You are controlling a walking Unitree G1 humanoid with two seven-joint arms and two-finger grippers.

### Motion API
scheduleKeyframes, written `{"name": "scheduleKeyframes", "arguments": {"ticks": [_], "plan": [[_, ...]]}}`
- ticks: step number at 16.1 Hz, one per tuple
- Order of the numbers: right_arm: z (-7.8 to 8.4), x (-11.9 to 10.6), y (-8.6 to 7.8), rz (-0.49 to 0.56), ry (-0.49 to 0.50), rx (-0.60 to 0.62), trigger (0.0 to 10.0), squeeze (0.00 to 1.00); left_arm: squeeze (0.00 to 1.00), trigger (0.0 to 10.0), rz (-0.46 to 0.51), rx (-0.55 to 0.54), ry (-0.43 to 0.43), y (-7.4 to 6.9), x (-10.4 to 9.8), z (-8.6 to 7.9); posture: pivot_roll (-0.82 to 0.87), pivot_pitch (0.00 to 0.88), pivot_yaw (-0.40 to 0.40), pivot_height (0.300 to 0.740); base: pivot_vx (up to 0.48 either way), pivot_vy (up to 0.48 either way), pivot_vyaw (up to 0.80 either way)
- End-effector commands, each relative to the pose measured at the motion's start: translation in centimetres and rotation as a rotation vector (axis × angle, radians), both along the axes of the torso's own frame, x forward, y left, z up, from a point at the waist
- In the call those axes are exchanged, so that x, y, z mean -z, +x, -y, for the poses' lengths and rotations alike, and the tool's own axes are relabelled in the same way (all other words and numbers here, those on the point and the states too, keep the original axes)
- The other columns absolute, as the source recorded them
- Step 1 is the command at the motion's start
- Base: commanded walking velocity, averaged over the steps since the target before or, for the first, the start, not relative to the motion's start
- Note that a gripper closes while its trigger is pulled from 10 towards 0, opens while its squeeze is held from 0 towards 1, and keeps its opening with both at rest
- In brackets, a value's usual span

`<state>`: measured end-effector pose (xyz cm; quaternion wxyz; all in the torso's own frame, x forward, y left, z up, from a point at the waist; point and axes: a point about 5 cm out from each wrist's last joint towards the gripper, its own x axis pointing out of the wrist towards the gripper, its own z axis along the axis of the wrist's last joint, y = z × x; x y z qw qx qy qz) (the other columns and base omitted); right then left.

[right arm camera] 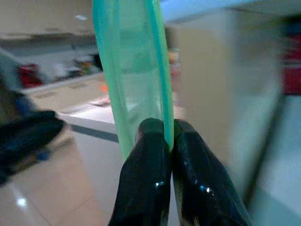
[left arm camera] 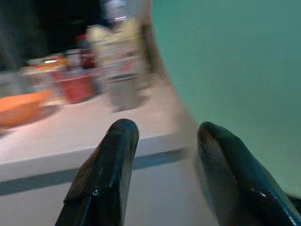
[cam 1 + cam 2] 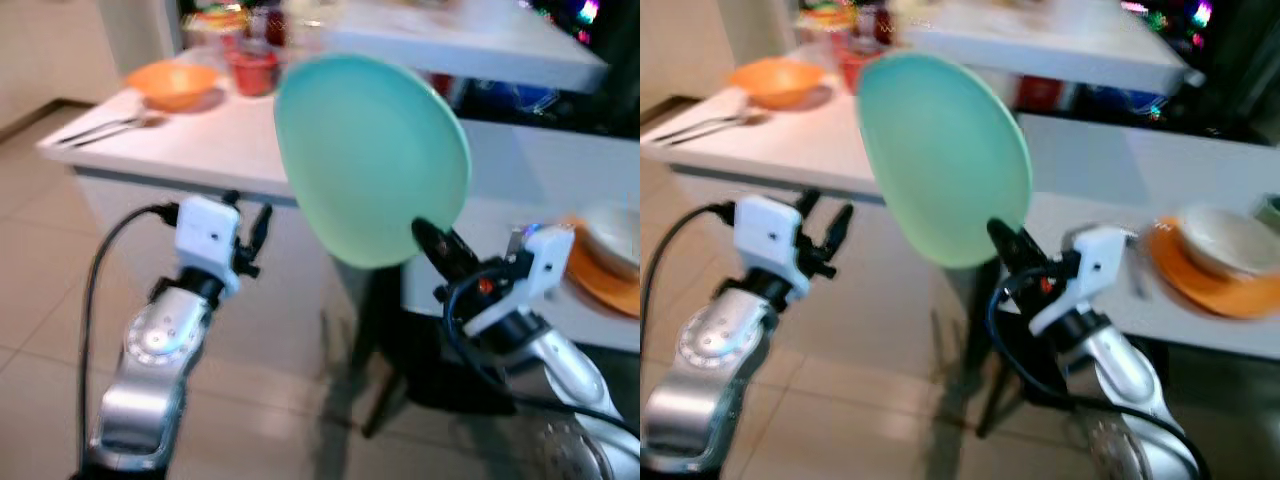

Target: Setting the table

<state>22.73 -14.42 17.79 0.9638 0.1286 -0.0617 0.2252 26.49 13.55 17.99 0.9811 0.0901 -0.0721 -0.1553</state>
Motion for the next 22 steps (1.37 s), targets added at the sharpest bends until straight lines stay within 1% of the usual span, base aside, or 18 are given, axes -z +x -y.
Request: {"name": "scheduleKeyframes", "arguments": {"ticks": [1, 2, 4, 6, 7, 11, 13, 14, 15, 17, 18, 20, 22], "plan": [[0.0, -1.0, 0.3, 0.062, 0.023, 0.048, 10.0, 0.00, 0.00, 10.0, 0.000, -0.022, 0.023, 0.4, 0.1, -0.8, -0.05, 0.000, 0.002, 0.740, 0.000, -0.446, 0.00], [0.1, -1.0, 0.5, 0.061, 0.041, 0.078, 10.0, 0.00, 0.00, 10.0, 0.000, -0.017, 0.023, 0.7, 0.0, -0.7, -0.05, 0.000, 0.002, 0.740, 0.000, -0.446, 0.00], [0.4, -0.8, 0.5, 0.056, 0.048, 0.100, 10.0, 0.00, 0.00, 10.0, 0.007, -0.008, 0.026, 1.0, -0.2, -0.4, -0.05, 0.000, 0.009, 0.740, 0.000, -0.442, 0.00], [0.9, -0.6, 0.6, 0.048, 0.063, 0.138, 10.0, 0.00, 0.00, 10.0, 0.010, -0.002, 0.029, 1.0, -0.3, -0.3, -0.04, 0.000, 0.008, 0.740, 0.000, -0.442, 0.00], [1.1, -0.6, 0.8, 0.046, 0.086, 0.162, 10.0, 0.00, 0.00, 10.0, 0.007, -0.006, 0.040, 1.0, -0.1, -0.6, -0.05, 0.000, 0.006, 0.740, 0.000, -0.442, 0.00], [0.9, -0.8, 0.9, 0.053, 0.085, 0.168, 10.0, 0.00, 0.00, 10.0, 0.014, -0.005, 0.033, 1.4, -0.2, -0.6, -0.05, 0.000, 0.019, 0.740, 0.000, -0.445, 0.00], [1.5, -0.7, 1.1, 0.052, 0.096, 0.210, 10.0, 0.00, 0.00, 10.0, 0.021, 0.014, 0.039, 1.6, -0.4, -0.1, -0.05, 0.000, 0.018, 0.740, 0.000, -0.446, 0.00], [1.5, -1.3, 1.4, 0.070, 0.098, 0.223, 10.0, 0.00, 0.00, 10.0, 0.023, 0.016, 0.039, 1.6, -0.5, -0.2, -0.05, 0.000, 0.018, 0.740, 0.000, -0.442, 0.00], [1.4, -1.8, 1.7, 0.081, 0.122, 0.229, 10.0, 0.00, 0.00, 10.0, 0.019, 0.013, 0.045, 1.7, -0.3, -0.4, -0.06, 0.000, 0.019, 0.740, 0.000, -0.442, 0.00], [1.4, -2.2, 1.8, 0.093, 0.127, 0.232, 10.0, 0.00, 0.00, 10.0, 0.018, 0.009, 0.045, 1.8, -0.2, -0.5, -0.06, 0.000, 0.018, 0.740, 0.000, -0.442, 0.00], [1.6, -2.2, 1.8, 0.093, 0.131, 0.240, 10.0, 0.00, 0.00, 10.0, 0.023, 0.014, 0.039, 1.9, -0.4, -0.2, -0.06, 0.000, 0.016, 0.740, 0.000, -0.442, 0.00], [2.5, -1.8, 2.0, 0.073, 0.151, 0.291, 10.0, 0.00, 0.00, 10.0, 0.027, 0.017, 0.039, 1.8, -0.4, 0.0, -0.04, 0.000, 0.013, 0.740, 0.000, -0.442, 0.00], [2.8, -1.8, 2.2, 0.067, 0.174, 0.330, 10.0, 0.00, 0.00, 10.0, 0.025, -0.001, 0.047, 2.0, -0.3, -0.6, -0.05, 0.000, 0.019, 0.740, 0.000, -0.444, 0.00]]}}
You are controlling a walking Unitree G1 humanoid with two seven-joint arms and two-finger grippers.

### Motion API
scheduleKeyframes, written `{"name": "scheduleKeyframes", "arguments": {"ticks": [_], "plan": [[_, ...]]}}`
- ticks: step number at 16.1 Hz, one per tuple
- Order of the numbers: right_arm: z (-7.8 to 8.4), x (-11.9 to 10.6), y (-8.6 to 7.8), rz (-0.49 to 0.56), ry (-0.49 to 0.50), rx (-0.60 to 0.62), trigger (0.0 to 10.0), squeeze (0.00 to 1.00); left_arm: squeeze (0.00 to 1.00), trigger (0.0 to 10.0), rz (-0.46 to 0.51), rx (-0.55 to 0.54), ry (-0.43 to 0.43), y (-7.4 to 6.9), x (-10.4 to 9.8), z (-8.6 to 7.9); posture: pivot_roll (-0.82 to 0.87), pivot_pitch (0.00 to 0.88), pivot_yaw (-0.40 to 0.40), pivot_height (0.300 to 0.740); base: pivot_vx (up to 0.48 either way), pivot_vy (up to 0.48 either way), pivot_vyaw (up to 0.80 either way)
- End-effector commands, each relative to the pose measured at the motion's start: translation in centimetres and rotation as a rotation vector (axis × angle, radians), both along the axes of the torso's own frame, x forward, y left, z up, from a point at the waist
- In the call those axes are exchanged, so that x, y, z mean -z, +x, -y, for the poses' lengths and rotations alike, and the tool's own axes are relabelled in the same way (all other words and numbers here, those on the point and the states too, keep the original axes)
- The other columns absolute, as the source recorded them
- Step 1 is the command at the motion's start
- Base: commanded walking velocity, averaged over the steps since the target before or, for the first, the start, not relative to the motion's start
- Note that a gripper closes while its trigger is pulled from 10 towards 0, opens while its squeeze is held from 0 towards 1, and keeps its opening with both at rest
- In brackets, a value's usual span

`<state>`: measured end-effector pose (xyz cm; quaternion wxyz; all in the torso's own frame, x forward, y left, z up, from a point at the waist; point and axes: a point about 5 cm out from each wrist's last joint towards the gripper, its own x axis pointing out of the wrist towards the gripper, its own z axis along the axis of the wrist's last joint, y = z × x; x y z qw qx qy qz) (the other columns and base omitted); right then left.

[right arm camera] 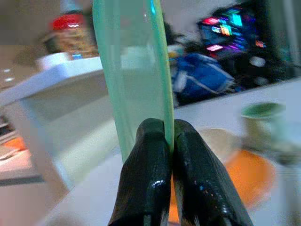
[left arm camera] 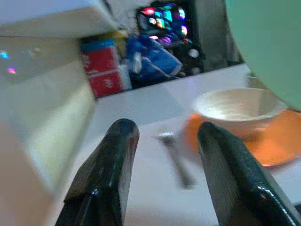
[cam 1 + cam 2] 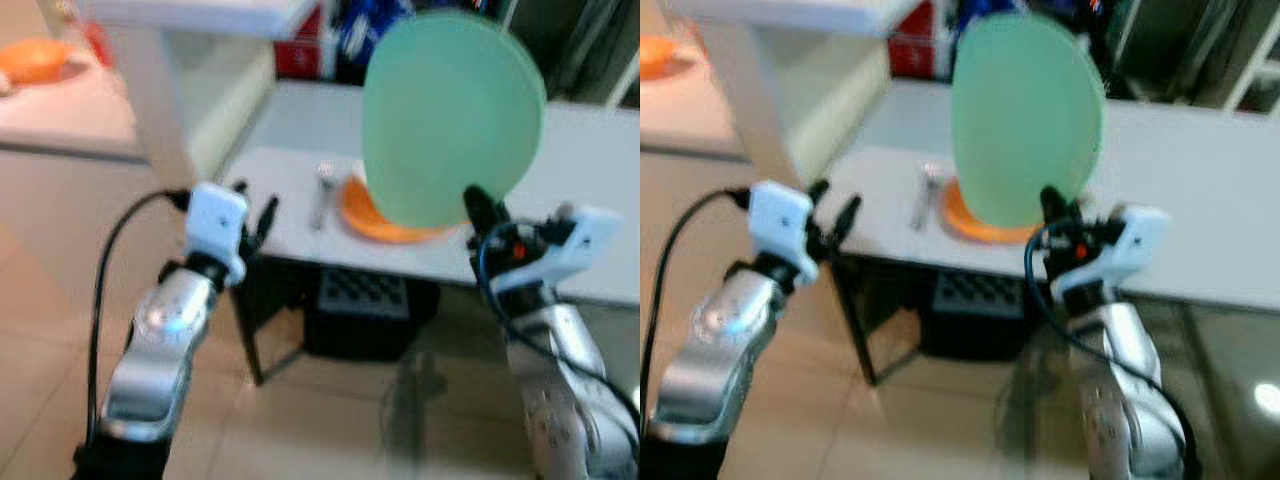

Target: Setting the table

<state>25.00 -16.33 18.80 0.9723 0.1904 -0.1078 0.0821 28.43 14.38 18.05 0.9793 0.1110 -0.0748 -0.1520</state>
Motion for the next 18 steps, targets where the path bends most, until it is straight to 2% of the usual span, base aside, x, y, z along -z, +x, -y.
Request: {"name": "scheduleKeyframes", "arguments": {"ticks": [1, 5, 9, 11, 15, 18], "plan": [[0.9, -0.9, 0.0, 0.043, 0.011, 0.048, 10.0, 0.00, 0.00, 10.0, 0.012, 0.008, 0.008, 0.1, -0.3, 0.2, -0.05, 0.000, 0.015, 0.740, 0.000, -0.446, 0.00], [1.8, -1.0, 0.2, 0.048, 0.032, 0.083, 10.0, 0.00, 0.00, 10.0, 0.018, 0.025, 0.000, 0.1, -0.4, 0.8, -0.05, 0.000, 0.015, 0.740, 0.000, -0.441, 0.00], [1.9, -0.8, 0.3, 0.035, 0.034, 0.093, 10.0, 0.00, 0.00, 10.0, 0.020, 0.011, -0.001, 0.5, -0.4, 0.6, -0.05, 0.000, 0.015, 0.740, 0.000, -0.442, 0.00], [2.5, -0.5, 0.5, 0.017, 0.034, 0.120, 10.0, 0.00, 0.00, 10.0, 0.021, 0.016, 0.000, 0.3, -0.4, 0.8, -0.05, 0.000, 0.015, 0.740, 0.000, -0.446, 0.00], [2.6, -0.2, 0.4, -0.007, 0.025, 0.144, 10.0, 0.00, 0.00, 10.0, 0.019, 0.015, 0.001, 0.6, -0.4, 0.6, -0.07, 0.000, 0.028, 0.740, 0.000, -0.443, 0.00], [3.4, 0.3, 0.5, -0.044, 0.017, 0.168, 10.0, 0.00, 0.00, 10.0, 0.018, 0.025, -0.007, 0.6, -0.3, 1.3, -0.06, 0.000, 0.029, 0.740, 0.000, -0.434, 0.00]]}}
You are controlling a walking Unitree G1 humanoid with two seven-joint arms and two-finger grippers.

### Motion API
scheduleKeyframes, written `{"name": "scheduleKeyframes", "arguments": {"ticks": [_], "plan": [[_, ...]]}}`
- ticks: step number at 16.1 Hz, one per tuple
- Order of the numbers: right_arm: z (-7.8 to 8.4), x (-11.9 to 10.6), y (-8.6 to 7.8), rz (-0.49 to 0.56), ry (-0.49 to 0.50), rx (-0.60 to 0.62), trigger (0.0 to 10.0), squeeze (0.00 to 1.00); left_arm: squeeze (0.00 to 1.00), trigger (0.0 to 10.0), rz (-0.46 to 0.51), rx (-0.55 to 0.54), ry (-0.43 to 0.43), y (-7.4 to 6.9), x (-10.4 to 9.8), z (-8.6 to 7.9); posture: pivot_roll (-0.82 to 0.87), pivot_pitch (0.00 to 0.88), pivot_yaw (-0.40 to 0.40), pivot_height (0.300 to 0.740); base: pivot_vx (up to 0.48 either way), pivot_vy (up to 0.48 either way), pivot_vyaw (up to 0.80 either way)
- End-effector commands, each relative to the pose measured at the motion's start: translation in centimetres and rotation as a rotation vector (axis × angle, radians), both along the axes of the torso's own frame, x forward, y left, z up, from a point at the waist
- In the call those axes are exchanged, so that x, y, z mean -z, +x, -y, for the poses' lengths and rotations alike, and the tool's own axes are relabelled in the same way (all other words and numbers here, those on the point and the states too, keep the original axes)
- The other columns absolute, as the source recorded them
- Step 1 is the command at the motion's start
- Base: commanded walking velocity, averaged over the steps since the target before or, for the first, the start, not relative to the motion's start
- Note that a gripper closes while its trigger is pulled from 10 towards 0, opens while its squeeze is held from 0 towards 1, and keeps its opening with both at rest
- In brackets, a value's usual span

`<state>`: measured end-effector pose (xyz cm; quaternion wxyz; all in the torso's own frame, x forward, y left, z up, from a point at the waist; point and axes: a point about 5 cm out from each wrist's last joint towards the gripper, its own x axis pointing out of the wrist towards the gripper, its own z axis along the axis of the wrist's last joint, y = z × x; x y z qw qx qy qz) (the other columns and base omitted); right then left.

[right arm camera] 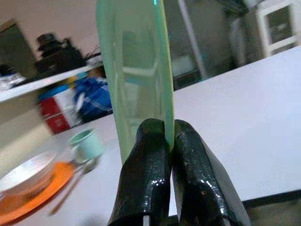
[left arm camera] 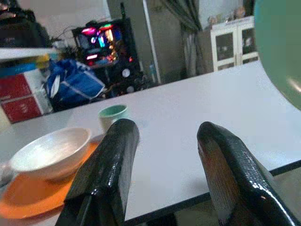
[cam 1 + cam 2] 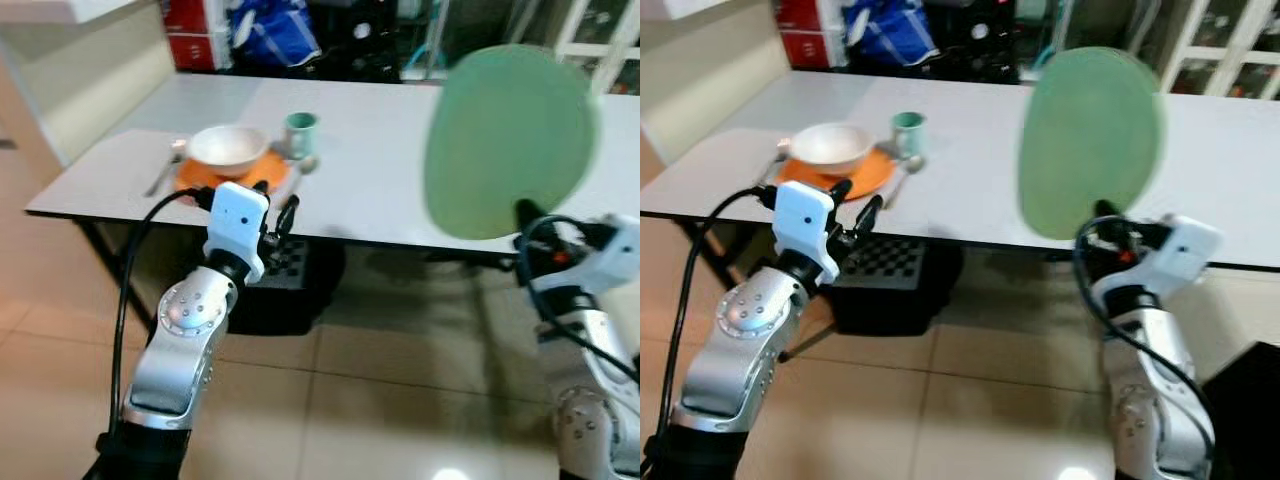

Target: Setting the table

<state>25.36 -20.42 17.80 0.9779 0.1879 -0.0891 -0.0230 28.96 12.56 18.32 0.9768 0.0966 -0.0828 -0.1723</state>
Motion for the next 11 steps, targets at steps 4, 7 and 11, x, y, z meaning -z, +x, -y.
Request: {"name": "scheduleKeyframes", "arguments": {"ticks": [4, 7, 11], "plan": [[-2.1, -0.1, 0.5, -0.037, -0.007, -0.095, 10.0, 0.00, 0.00, 10.0, -0.001, -0.113, -0.006, 0.7, -0.4, -2.1, -0.07, 0.000, 0.029, 0.740, 0.000, 0.000, 0.00], [-2.8, 0.2, 0.9, -0.066, -0.034, -0.124, 10.0, 0.00, 0.00, 10.0, 0.004, -0.092, 0.021, 0.7, -0.5, -1.4, -0.05, 0.000, 0.026, 0.740, 0.095, 0.000, 0.00], [-3.4, 0.3, 0.9, -0.076, -0.043, -0.132, 10.0, 0.00, 0.00, 10.0, 0.002, -0.100, 0.026, 1.0, -0.4, -1.9, -0.06, 0.000, 0.032, 0.740, 0.347, 0.000, 0.00]]}}
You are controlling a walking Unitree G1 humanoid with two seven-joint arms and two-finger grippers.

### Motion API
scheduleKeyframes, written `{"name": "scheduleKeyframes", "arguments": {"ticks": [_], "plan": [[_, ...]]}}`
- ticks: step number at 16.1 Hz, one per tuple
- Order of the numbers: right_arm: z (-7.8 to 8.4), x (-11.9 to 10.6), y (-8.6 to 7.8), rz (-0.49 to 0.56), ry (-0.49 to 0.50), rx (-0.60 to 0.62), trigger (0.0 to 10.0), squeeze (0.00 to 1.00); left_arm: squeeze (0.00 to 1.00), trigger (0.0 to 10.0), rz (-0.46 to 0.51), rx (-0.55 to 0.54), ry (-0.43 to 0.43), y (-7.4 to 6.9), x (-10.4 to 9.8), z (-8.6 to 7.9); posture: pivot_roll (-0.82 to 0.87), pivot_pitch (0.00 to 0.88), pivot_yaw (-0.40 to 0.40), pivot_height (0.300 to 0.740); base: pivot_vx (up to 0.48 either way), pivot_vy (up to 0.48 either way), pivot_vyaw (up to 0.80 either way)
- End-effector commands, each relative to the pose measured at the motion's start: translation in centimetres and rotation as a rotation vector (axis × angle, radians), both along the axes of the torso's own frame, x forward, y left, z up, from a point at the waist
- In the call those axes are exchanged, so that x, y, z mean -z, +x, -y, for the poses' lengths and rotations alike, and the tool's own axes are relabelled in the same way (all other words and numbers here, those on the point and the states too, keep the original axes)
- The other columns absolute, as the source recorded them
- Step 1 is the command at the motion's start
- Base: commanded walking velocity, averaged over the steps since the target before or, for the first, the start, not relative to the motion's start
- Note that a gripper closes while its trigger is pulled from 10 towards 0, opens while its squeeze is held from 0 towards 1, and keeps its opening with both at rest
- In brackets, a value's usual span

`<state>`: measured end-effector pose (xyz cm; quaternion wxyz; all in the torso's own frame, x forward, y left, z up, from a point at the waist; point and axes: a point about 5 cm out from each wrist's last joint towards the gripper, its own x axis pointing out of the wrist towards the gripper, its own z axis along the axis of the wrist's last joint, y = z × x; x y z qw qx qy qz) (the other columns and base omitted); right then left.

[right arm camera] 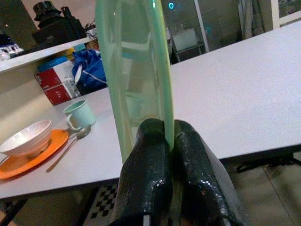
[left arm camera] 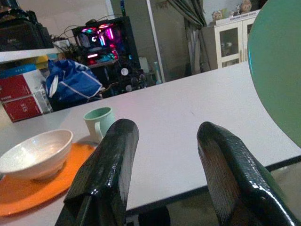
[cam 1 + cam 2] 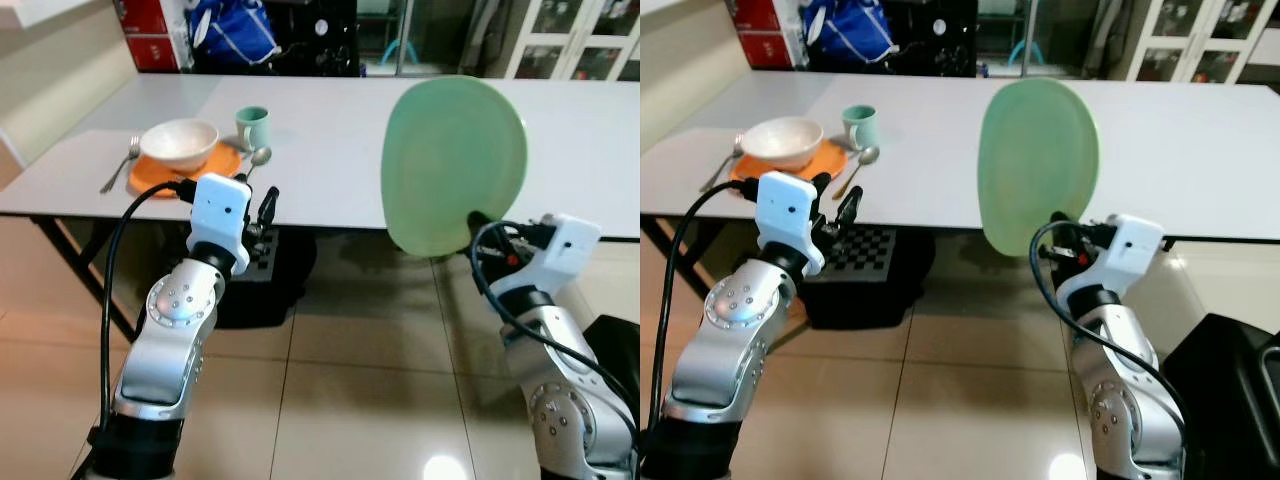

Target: Setting the table

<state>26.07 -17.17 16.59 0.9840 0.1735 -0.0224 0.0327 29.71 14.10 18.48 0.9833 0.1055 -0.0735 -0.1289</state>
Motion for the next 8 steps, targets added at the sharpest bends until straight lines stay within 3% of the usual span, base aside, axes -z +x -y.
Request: {"name": "scheduleKeyframes", "arguments": {"ticks": [1, 6, 8], "plan": [[-0.15, -0.93, 0.25, 0.032, -0.013, 0.000, 10.0, 0.00, 0.00, 10.0, 0.011, -0.015, 0.014, 0.42, -0.33, -0.32, -0.06, 0.000, 0.032, 0.740, 0.420, 0.000, 0.00], [-0.52, -0.71, 0.44, 0.016, 0.000, -0.016, 10.0, 0.00, 0.00, 10.0, 0.010, -0.004, 0.014, 0.31, -0.28, -0.24, -0.06, 0.000, 0.031, 0.740, 0.424, 0.000, 0.00], [-0.62, -0.63, 0.48, 0.011, 0.003, -0.024, 10.0, 0.00, 0.00, 10.0, 0.011, 0.011, 0.011, 0.22, -0.31, -0.11, -0.05, 0.000, 0.029, 0.740, 0.424, 0.000, -0.69]]}}
